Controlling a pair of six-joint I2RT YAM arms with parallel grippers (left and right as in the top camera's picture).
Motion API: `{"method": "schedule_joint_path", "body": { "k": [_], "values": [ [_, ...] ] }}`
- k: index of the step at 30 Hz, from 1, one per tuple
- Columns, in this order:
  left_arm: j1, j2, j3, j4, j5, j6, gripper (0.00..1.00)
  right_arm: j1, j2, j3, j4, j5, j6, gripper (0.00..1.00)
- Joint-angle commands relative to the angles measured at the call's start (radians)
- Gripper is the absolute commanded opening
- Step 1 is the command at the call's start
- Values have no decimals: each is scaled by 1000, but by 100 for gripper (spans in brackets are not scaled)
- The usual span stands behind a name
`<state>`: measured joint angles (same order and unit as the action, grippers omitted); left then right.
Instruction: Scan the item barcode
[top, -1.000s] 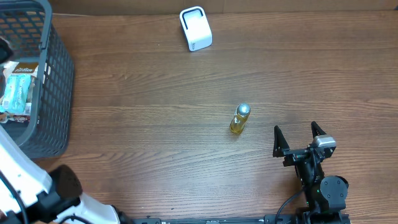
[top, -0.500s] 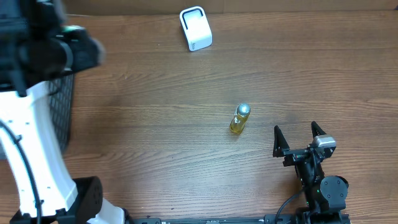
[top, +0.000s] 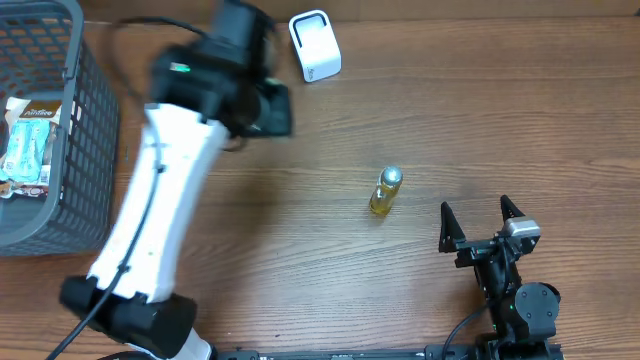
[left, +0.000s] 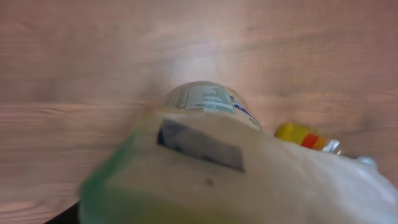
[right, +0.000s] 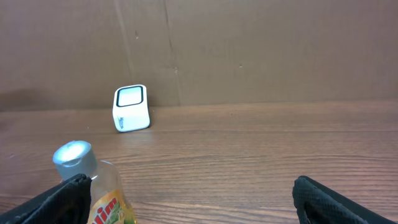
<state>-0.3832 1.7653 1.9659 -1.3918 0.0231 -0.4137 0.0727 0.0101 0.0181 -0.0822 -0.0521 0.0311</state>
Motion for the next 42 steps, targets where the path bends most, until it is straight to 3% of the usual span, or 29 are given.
{"method": "schedule_joint_path", "body": {
  "k": [1,9,17,29,42],
  "values": [
    [-90,-3,-164,110,-28,-109,42,4,-7,-10,4,2,7,100],
    [-216,-3,-494,407,-60,-228,42,4,-7,-10,4,2,7,100],
    [-253,-3,-692,588,-86,-276,43,4,-7,-10,4,2,7,100],
    [-259,13,-721,634,-75,-317,42,4,-7,-10,4,2,7,100],
    [-272,91,-719,661,-21,-316,54,4,-7,-10,4,2,7,100]
  ]
}}
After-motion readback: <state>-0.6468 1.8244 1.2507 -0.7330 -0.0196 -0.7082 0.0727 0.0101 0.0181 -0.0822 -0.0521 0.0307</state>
